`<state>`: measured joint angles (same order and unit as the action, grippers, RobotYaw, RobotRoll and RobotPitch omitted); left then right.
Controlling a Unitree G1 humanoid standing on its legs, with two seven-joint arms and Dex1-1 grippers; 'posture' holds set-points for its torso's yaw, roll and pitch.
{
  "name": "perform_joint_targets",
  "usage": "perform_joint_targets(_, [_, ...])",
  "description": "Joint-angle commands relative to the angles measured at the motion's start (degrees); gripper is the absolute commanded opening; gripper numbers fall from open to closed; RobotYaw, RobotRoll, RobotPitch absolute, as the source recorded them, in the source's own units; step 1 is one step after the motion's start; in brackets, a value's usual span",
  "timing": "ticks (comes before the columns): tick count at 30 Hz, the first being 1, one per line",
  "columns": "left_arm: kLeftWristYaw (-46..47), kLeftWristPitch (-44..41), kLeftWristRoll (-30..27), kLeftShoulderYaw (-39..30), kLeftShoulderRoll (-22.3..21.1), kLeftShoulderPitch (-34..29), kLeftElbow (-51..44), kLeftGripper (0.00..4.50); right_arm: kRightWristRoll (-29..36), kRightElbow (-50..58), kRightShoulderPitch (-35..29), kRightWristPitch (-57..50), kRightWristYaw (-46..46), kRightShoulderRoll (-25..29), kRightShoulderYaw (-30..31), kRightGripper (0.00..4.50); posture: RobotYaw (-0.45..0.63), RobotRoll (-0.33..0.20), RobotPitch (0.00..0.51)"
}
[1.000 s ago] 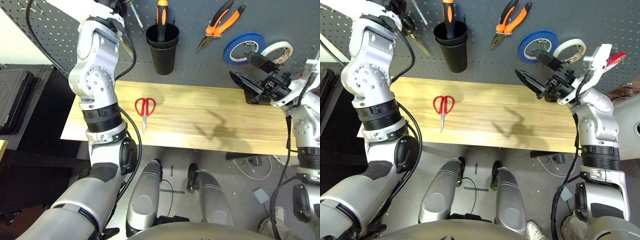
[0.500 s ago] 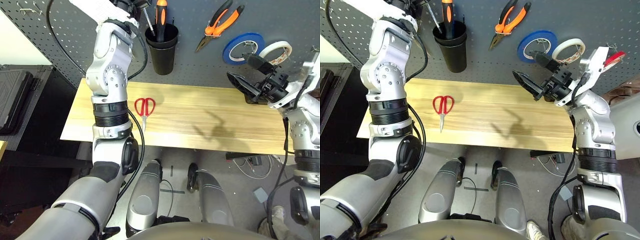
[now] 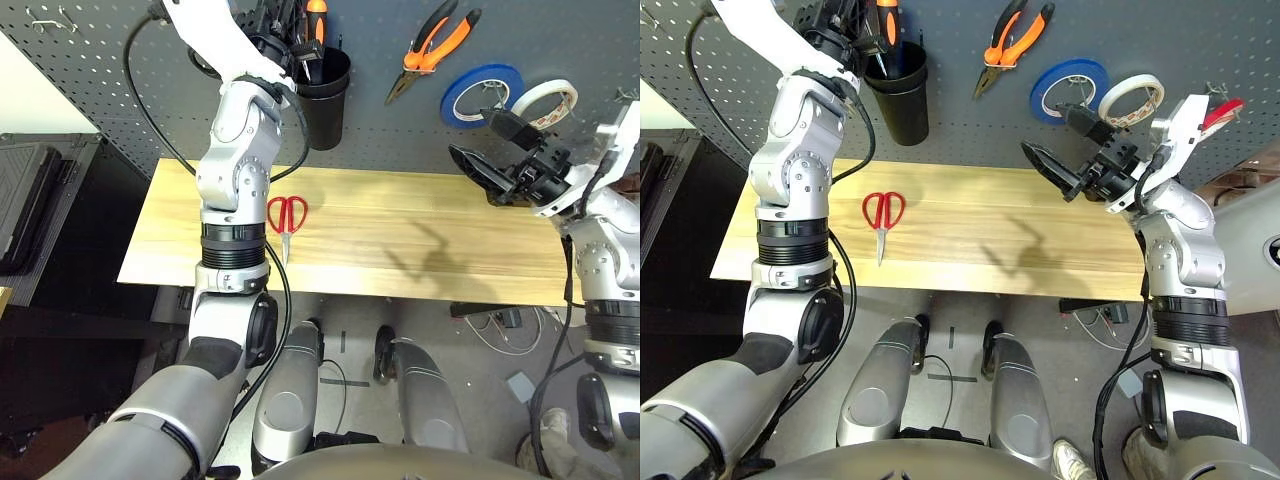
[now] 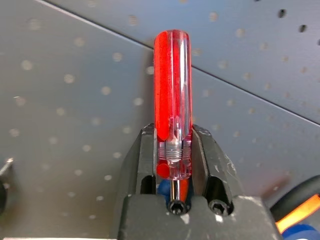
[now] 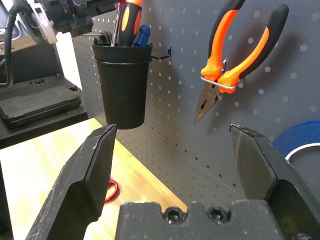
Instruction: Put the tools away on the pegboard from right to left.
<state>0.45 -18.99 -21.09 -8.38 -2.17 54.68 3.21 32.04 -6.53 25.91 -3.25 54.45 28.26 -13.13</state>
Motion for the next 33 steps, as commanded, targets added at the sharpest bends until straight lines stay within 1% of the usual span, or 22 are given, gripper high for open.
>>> perform_joint_targets(1, [-0.53,-0.42,0.26,0.87,0.68,-0.74,-1.57,2.19,-0.73,0.08,-0.29,0.85,0.08,-0.24,0.4,4.5,0.21,0.0,0.262])
perform_joint_targets(6, [-0.74,-0.31,0.42,1.05,0.86,-0.75,-1.52,4.18,-1.08,-0.39,-0.16,1.33,0.11,-0.49,0.63,4.5,0.22,0.0,0.261])
perform_joint_targets(7, [-0.78,-0.29,0.45,1.06,0.89,-0.79,-1.59,4.48,-1.13,-0.47,-0.15,1.41,0.13,-0.51,0.65,4.5,0.22,0.0,0.261])
perform_joint_targets(14, [-0.52,-0.06,0.58,0.19,0.16,-0.33,-2.85,4.48,-1.09,-0.84,0.04,1.95,0.21,-0.81,1.09,4.5,0.22,0.0,0.261])
perform_joint_targets(18, [0.85,-1.32,0.07,-1.05,-0.9,0.42,-5.61,4.48,-0.76,-0.59,0.05,1.96,0.53,-1.05,1.1,4.5,0.23,0.0,0.26])
perform_joint_targets(22, [1.51,-4.45,-0.18,-1.96,-3.24,0.19,-10.1,4.48,0.09,-0.24,0.29,1.63,0.9,-1.2,0.72,4.5,0.23,0.0,0.258])
perform_joint_targets(24, [1.65,-6.61,-0.34,-2.44,-4.95,-0.91,-12.98,4.48,0.51,-0.06,0.5,1.38,1.0,-1.3,0.6,4.5,0.23,0.0,0.257])
perform_joint_targets(28, [1.4,-10.25,-1.53,-3.29,-6.93,-3.5,-17.69,4.48,1.57,0.5,0.91,0.77,1.06,-1.52,0.43,4.5,0.23,0.0,0.257])
perform_joint_targets(31, [1.75,-13.31,-2.35,-3.69,-7.82,-6.99,-21.63,4.48,4.26,1.97,1.25,-1.05,0.71,-2.02,-0.2,4.5,0.24,0.0,0.26])
perform_joint_targets(33, [1.84,-14.85,-2.21,-3.38,-8.11,-10.99,-24.67,4.48,5.01,2.52,1.51,-1.84,0.71,-1.99,-0.08,4.5,0.24,0.0,0.26])
